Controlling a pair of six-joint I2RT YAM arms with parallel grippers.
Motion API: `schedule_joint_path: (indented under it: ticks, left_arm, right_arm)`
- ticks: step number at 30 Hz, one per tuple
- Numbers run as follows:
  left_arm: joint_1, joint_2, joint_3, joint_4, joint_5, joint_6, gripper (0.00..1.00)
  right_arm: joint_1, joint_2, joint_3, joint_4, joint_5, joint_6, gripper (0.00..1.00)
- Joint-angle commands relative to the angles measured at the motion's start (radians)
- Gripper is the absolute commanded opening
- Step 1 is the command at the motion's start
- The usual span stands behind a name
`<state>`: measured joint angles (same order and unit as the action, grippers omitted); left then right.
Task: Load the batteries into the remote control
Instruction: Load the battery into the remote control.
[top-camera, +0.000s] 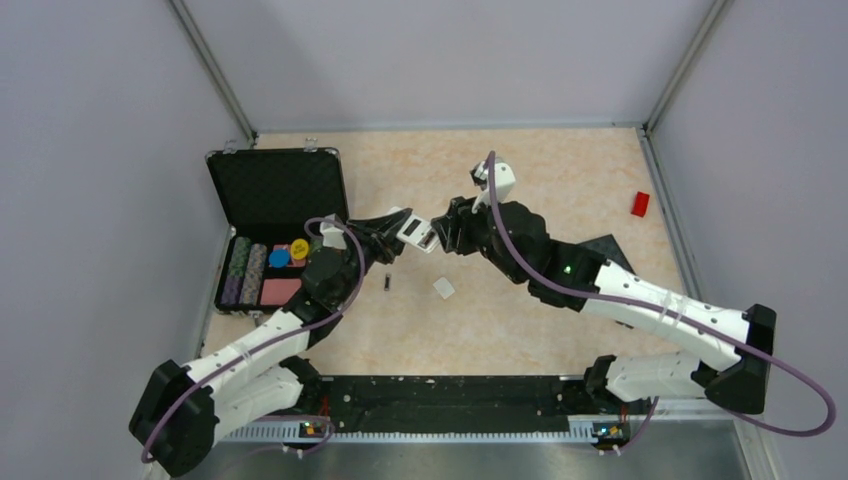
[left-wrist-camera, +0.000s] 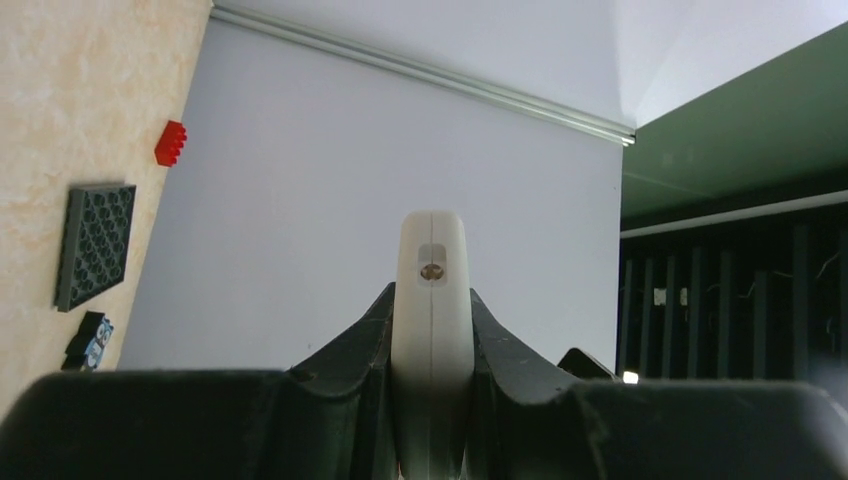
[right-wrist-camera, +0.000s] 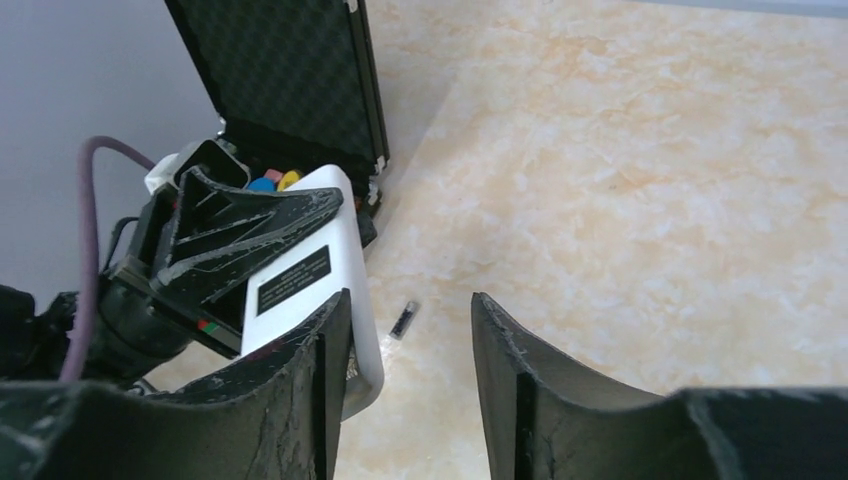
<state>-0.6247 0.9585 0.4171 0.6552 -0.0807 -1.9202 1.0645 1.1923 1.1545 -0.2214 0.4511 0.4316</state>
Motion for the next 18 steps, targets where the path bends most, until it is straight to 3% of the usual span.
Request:
schedule_joint_path:
  ticks: [1, 6, 11, 18]
  left_arm:
    - [0.011, -0.101, 0.05, 0.095, -0.071, -0.043, 0.0]
    - [0.011, -0.177, 0.014, -0.007, -0.072, 0.152, 0.0]
    - [0.012, -0.22, -0.05, 0.054, -0.056, 0.309, 0.0]
    - [0.013, -0.234, -0.031, 0.082, 0.072, 0.556, 0.0]
  right_arm:
    - [0.002, -0.009, -0.035, -0.121, 0.057, -0.083, 0.5]
    - [-0.036, -0.046, 0.018, -0.113, -0.112, 0.106, 0.72]
    - [-0.062, -0.081, 0.03, -0.051, -0.267, 0.222, 0.9]
    - [-0.065, -0.095, 0.032, -0.001, -0.459, 0.259, 0.92]
